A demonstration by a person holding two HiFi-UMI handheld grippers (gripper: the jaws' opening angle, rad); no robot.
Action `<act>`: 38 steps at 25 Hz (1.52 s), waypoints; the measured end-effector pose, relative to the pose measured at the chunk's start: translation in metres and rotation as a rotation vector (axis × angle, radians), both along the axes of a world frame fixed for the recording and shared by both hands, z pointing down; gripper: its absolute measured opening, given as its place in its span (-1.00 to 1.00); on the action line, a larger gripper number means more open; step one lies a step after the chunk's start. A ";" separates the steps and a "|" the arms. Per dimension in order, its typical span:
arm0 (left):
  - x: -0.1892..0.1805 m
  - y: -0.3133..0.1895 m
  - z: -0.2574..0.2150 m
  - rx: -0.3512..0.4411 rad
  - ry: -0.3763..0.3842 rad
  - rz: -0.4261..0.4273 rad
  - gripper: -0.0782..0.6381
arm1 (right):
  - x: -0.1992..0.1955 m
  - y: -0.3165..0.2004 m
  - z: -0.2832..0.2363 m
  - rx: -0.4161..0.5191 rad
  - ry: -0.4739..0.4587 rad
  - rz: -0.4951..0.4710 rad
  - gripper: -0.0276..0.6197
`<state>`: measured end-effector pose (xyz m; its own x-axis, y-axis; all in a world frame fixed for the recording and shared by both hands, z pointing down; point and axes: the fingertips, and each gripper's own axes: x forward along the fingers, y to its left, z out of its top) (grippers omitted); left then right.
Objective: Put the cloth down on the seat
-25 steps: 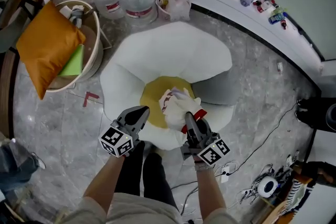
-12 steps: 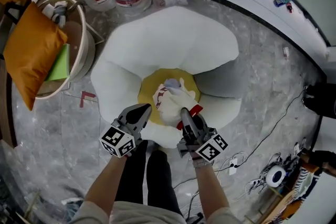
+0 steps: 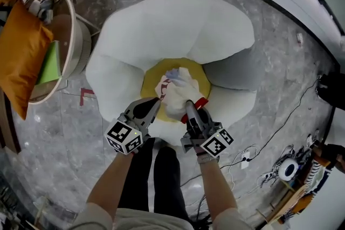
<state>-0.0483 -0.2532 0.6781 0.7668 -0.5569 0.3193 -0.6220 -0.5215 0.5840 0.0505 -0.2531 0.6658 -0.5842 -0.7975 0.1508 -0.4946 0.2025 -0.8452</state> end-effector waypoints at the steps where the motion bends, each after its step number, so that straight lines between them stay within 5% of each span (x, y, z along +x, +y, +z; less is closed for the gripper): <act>1: 0.000 -0.003 0.005 -0.001 -0.003 0.001 -0.74 | 0.000 0.000 0.005 -0.004 0.003 0.003 -0.75; 15: 0.010 -0.021 0.070 -0.025 -0.028 0.036 -0.74 | 0.004 -0.001 0.082 -0.028 0.149 -0.040 -0.75; 38: 0.037 0.010 0.167 -0.089 -0.054 0.084 -0.74 | 0.019 0.011 0.188 -0.065 0.223 -0.069 -0.75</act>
